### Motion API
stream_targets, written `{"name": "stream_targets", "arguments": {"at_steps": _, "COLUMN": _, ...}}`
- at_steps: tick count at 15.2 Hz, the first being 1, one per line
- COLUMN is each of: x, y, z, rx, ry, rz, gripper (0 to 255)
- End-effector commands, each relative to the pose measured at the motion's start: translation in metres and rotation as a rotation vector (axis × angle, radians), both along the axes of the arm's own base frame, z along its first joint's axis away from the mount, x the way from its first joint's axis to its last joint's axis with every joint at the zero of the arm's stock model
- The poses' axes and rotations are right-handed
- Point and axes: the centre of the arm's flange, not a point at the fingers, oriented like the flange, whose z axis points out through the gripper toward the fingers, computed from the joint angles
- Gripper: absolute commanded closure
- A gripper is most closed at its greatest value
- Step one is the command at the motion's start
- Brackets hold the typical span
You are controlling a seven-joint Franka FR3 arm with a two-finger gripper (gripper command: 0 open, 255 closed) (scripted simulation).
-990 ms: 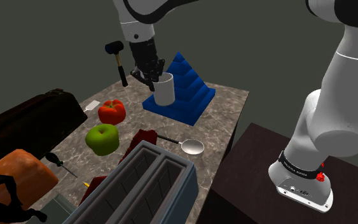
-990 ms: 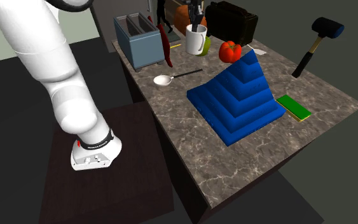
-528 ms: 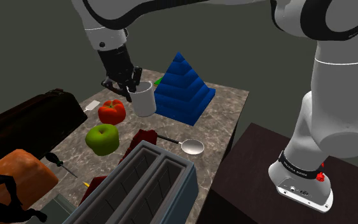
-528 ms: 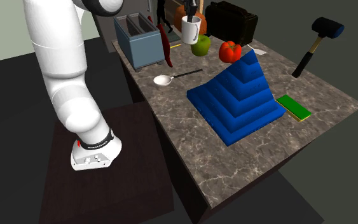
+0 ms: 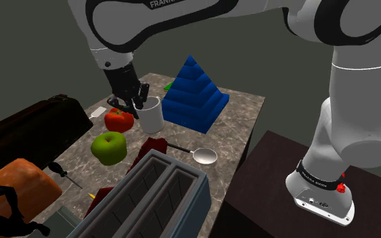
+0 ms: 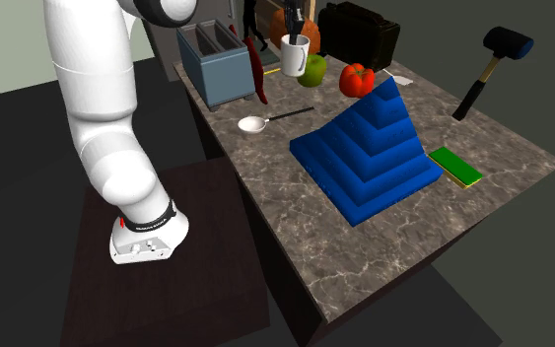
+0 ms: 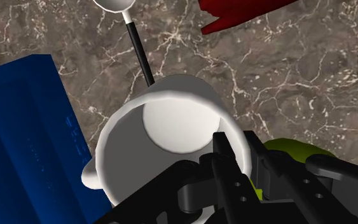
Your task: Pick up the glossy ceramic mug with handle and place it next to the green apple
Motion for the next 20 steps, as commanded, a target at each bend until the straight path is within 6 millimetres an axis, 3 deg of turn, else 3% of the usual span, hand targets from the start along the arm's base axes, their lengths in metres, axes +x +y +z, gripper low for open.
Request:
{"name": "stream_targets", "arguments": {"at_steps": 1, "x": 0.0, "y": 0.0, "z": -0.01, "rx": 0.0, "ry": -0.001, "rz": 0.0, "gripper": 255}}
{"name": "stream_targets", "arguments": {"at_steps": 20, "x": 0.0, "y": 0.0, "z": -0.11, "rx": 0.0, "ry": -0.001, "rz": 0.0, "gripper": 255}}
